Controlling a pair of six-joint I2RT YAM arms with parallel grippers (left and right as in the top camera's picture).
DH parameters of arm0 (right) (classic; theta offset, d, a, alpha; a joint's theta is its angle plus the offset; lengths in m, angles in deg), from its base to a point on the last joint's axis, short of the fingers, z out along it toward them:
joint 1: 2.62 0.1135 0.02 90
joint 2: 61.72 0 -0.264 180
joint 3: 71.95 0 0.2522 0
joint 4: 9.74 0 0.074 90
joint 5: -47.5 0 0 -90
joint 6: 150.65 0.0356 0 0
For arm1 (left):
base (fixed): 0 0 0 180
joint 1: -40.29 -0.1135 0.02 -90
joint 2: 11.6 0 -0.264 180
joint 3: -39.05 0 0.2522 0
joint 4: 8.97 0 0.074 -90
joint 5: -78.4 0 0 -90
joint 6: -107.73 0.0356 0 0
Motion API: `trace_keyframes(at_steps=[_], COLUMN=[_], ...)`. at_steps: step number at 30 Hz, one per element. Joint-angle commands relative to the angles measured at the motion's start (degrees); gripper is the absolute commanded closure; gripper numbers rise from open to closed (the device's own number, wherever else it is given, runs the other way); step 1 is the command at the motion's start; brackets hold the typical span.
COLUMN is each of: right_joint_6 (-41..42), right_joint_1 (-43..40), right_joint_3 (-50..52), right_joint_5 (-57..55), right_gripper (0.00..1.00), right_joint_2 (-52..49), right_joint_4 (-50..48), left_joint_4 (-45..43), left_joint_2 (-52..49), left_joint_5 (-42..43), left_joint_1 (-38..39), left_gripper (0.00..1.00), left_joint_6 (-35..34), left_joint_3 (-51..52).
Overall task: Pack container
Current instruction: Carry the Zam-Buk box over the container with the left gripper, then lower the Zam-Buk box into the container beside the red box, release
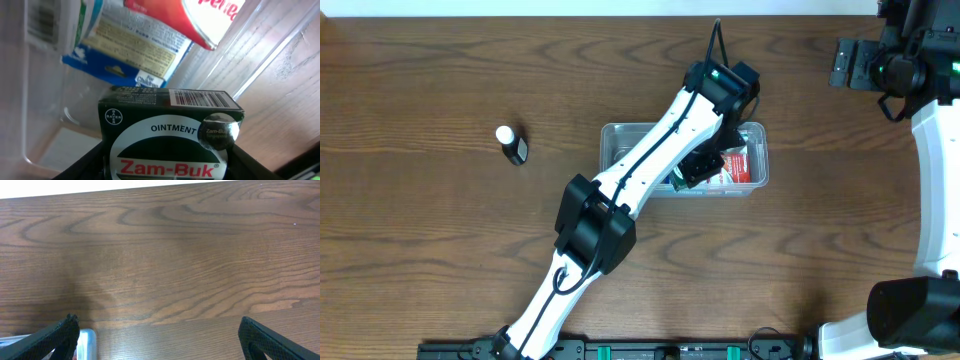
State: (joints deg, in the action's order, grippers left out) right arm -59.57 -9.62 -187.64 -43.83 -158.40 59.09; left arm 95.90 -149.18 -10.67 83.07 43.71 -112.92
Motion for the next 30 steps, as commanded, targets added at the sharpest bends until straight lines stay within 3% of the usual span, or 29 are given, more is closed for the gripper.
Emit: trace_keyframes(at_steps=[1,8,21,30], right_joint_6=[0.8,0.8,0.8,0.8], right_joint_1=[-0.2,-0.2,-0.2,-0.2], right_joint_3=[-0.3,-0.3,-0.3,-0.3], right_joint_5=[-0.4,-0.4,-0.4,-0.4], right_gripper=[0.01,0.01,0.01,0.01], right_joint_2=[-0.1,-0.1,-0.1,-0.1], right_joint_4=[0.0,0.0,0.0,0.0], left_joint_4=[-0.6,-2.3,-6.6,-7.0], left_joint_2=[-0.1,-0.1,-0.1,-0.1], left_joint_5=[0.1,3.9,4.1,8.8], left_joint_1=[-0.1,-0.1,-3.6,-5.1], left_gripper=[0.61,0.61,0.62,0.61], left_joint_6=[5.7,11.5,13.9,17.4], left_joint_3=[0.6,0.6,1.2,1.2])
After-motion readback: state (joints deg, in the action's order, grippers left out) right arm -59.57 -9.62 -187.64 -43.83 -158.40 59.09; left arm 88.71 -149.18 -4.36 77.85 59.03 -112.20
